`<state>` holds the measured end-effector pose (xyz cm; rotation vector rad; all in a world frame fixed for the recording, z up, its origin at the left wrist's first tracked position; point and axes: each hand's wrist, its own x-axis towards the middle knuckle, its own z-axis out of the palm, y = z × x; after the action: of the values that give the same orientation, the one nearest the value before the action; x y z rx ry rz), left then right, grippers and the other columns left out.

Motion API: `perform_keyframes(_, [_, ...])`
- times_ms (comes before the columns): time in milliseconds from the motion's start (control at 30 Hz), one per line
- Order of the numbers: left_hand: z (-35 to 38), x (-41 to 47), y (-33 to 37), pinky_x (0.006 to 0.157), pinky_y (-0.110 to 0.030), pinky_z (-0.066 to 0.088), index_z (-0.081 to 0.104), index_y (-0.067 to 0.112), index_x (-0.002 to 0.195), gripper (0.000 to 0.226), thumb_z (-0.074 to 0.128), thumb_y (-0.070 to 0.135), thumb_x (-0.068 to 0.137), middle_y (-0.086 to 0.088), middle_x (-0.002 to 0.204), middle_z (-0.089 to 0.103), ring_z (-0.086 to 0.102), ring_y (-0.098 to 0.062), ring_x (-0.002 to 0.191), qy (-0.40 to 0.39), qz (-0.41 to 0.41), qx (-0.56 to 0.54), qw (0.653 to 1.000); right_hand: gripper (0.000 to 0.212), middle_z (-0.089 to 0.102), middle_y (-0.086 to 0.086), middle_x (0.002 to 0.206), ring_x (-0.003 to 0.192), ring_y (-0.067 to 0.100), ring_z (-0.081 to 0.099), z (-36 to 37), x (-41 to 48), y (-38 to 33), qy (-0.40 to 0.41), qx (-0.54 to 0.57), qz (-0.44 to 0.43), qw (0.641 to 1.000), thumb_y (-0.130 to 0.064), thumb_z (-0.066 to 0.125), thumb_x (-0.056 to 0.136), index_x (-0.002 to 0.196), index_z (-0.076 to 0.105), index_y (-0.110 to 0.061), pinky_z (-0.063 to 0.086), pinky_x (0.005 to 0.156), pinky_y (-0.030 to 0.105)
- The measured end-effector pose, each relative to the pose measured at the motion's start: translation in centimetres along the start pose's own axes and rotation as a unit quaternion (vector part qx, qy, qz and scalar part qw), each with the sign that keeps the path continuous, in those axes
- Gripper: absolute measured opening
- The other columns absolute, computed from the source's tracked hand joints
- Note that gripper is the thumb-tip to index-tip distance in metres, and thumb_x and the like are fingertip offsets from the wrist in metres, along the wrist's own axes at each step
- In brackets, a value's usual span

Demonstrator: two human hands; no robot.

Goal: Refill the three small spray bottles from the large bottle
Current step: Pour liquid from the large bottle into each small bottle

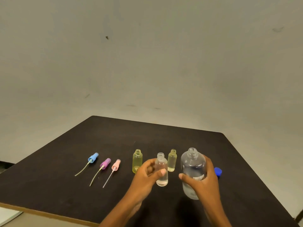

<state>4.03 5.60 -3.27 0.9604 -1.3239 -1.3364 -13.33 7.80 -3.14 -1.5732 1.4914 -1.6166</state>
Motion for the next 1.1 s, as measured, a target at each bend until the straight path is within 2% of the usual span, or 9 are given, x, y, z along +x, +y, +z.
perform_keyframes(167, [0.9,3.1,-2.4,0.07,-0.006,0.048,0.055,0.018,0.107,0.026,0.062,0.004,0.087,0.005,0.104,0.065,0.06,0.002,0.091,0.047,-0.004,0.006,0.999,0.06,0.061,-0.009,0.103,0.086,-0.006,0.06,0.8,-0.5,2.0,0.027,0.034,0.033,0.999,-0.001,0.079,0.066,0.112,0.049,-0.025,0.044,0.073,0.017])
perform_keyframes(333, [1.7,5.9,-4.5,0.075,-0.015,0.049,0.052,0.019,0.103,0.029,0.064,0.0,0.084,0.001,0.102,0.063,0.061,-0.009,0.094,0.109,0.004,-0.012,0.994,0.073,0.061,0.009,0.11,0.095,0.019,0.061,1.0,0.4,4.2,0.053,0.039,0.064,0.996,-0.018,0.087,0.059,0.12,0.047,-0.024,0.051,0.08,0.035])
perform_keyframes(433, [2.0,7.2,-5.5,0.076,-0.015,0.047,0.052,0.021,0.1,0.031,0.065,-0.002,0.083,0.008,0.095,0.063,0.06,-0.012,0.094,0.141,0.012,-0.008,0.99,0.067,0.062,-0.001,0.105,0.092,0.008,0.062,1.3,0.8,4.6,0.058,0.04,0.079,0.994,-0.023,0.084,0.063,0.118,0.046,-0.028,0.052,0.073,0.017])
perform_keyframes(533, [2.2,8.3,-6.0,0.08,-0.018,0.047,0.052,0.022,0.099,0.032,0.065,-0.003,0.082,0.01,0.093,0.062,0.06,-0.01,0.093,0.152,0.025,0.001,0.988,0.079,0.059,0.008,0.112,0.103,0.028,0.06,1.6,1.5,5.1,0.074,0.039,0.091,0.992,-0.033,0.087,0.056,0.121,0.043,-0.029,0.051,0.085,0.042])
perform_keyframes(633, [2.3,9.1,-6.4,0.087,-0.022,0.045,0.051,0.019,0.104,0.033,0.066,-0.001,0.082,0.011,0.094,0.062,0.06,-0.011,0.096,0.157,0.033,0.012,0.987,0.082,0.058,0.011,0.114,0.103,0.031,0.059,2.2,1.9,5.7,0.072,0.028,0.099,0.992,-0.038,0.088,0.054,0.119,0.038,-0.038,0.049,0.088,0.052])
perform_keyframes(700, [2.2,9.5,-6.6,0.09,-0.026,0.046,0.051,0.019,0.106,0.034,0.066,0.0,0.082,0.008,0.096,0.063,0.059,-0.011,0.098,0.158,0.035,0.02,0.987,0.075,0.061,0.006,0.108,0.098,0.022,0.063,2.3,1.8,6.2,0.073,0.033,0.1,0.992,-0.045,0.086,0.055,0.113,0.038,-0.044,0.054,0.083,0.041])
perform_keyframes(800, [2.1,10.0,-7.0,0.093,-0.028,0.046,0.051,0.018,0.108,0.034,0.067,0.003,0.082,0.005,0.099,0.062,0.059,-0.013,0.101,0.158,0.038,0.036,0.986,0.063,0.056,-0.019,0.104,0.093,-0.006,0.058,2.0,1.6,6.3,0.077,0.044,0.065,0.994,-0.019,0.081,0.067,0.108,0.04,-0.045,0.049,0.082,0.013])
perform_keyframes(933, [2.0,10.3,-7.3,0.094,-0.027,0.045,0.05,0.019,0.109,0.033,0.066,0.005,0.084,0.006,0.103,0.061,0.059,-0.013,0.104,0.151,0.044,0.043,0.987,0.068,0.056,-0.014,0.108,0.099,0.003,0.057,2.0,1.4,5.9,0.075,0.051,0.045,0.995,-0.016,0.081,0.067,0.123,0.041,-0.024,0.047,0.092,0.037])
perform_keyframes(1100, [1.9,10.5,-7.9,0.098,-0.031,0.044,0.049,0.02,0.114,0.034,0.064,0.007,0.086,0.004,0.111,0.059,0.057,-0.013,0.108,0.15,0.052,0.062,0.985,0.08,0.048,-0.004,0.122,0.116,0.019,0.047,2.2,1.7,5.6,0.09,0.052,0.052,0.993,-0.024,0.084,0.058,0.12,0.033,-0.035,0.04,0.098,0.04])
